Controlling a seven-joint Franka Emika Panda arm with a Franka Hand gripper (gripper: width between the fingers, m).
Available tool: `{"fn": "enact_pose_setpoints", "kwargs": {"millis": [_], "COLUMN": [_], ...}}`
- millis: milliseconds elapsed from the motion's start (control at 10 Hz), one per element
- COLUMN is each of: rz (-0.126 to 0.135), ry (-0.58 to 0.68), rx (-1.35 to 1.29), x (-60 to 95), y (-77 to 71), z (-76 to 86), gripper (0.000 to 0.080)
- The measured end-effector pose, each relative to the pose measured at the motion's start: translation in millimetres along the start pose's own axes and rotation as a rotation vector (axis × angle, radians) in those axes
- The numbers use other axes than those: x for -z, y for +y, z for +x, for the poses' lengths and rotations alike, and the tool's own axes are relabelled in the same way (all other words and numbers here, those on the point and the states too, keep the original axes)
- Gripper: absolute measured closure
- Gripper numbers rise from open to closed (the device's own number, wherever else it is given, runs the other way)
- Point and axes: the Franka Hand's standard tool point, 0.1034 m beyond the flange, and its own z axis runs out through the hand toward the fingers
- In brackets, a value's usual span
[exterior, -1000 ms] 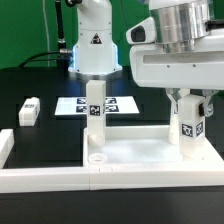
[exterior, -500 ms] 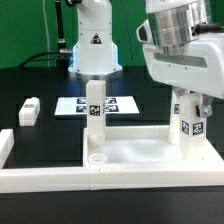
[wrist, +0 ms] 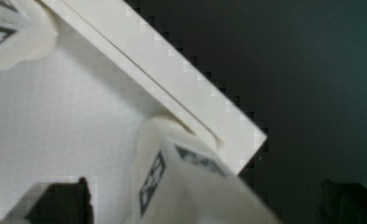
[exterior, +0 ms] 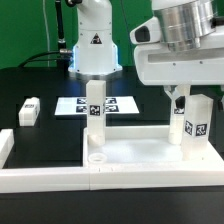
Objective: Assemble desk
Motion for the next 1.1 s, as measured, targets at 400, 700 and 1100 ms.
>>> {"fn": "enact_pose_setpoints", "kwargs": {"millis": [400, 700, 1100], "rz": [-0.087, -0.109, -0.117], "ry": [-0.008, -0.021, -0.010], "rx": [0.430, 0.893, 0.721], "x": [-1.8, -8.1, -7.7], "y": [2.2, 4.5, 9.9], "z": [-3.0, 0.3, 6.1], "gripper": [0.0150, 0.0150, 0.0484]}}
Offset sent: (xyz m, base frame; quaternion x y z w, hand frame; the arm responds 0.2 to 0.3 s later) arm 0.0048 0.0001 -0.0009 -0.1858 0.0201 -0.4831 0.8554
